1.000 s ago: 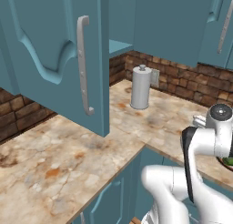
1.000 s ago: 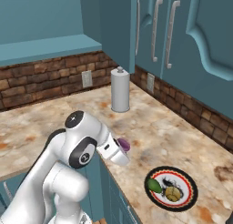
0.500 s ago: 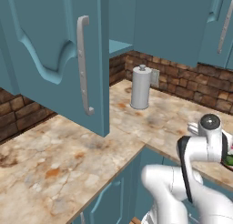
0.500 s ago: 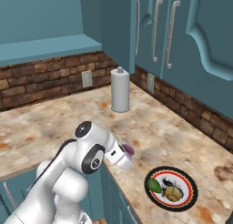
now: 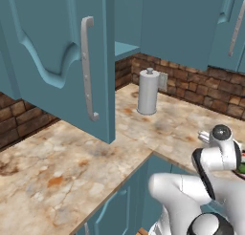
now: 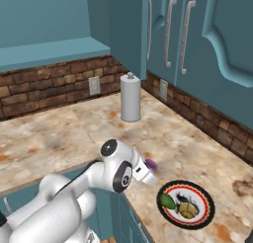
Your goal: Pick the avocado and bread from the counter and place them on the plate. Then pick the jam from the cabinet and place it next to the plate. Lastly close the cabinet door.
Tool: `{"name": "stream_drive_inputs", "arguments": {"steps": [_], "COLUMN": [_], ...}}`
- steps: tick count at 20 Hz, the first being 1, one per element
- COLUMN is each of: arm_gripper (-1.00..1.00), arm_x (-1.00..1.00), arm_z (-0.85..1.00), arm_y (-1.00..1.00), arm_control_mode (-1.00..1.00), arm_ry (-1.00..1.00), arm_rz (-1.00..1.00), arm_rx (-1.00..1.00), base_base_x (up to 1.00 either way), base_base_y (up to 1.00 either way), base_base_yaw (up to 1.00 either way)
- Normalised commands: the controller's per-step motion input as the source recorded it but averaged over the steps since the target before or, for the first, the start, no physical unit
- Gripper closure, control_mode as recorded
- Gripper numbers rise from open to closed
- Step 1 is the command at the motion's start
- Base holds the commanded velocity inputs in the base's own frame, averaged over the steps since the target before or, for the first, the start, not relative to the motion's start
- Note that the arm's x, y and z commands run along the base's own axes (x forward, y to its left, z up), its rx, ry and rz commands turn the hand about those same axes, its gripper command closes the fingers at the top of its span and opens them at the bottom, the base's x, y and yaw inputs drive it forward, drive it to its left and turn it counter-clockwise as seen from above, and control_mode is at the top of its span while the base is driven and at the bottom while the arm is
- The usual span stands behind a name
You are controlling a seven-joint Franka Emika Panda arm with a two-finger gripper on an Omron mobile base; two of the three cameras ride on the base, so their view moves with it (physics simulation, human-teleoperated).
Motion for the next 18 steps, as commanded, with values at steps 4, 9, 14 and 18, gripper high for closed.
{"name": "stream_drive_inputs", "arguments": {"steps": [4, 9, 14, 18], "arm_gripper": [-1.0, -1.0, -1.0, -1.0], "arm_x": [0.38, 0.27, 0.23, 0.17], "arm_z": [-0.37, -0.36, -0.41, -0.35], "arm_y": [-0.02, 0.0, -0.04, -0.02], "arm_control_mode": [-1.0, -1.0, -1.0, -1.0], "arm_ry": [0.0, 0.0, -0.01, -0.04], "arm_rz": [0.0, 0.0, 0.0, 0.0], "arm_rx": [0.0, 0.0, 0.0, 0.0], "base_base_x": [0.0, 0.0, 0.0, 0.0], "base_base_y": [0.0, 0.0, 0.0, 0.0], "base_base_yaw": [0.0, 0.0, 0.0, 0.0]}}
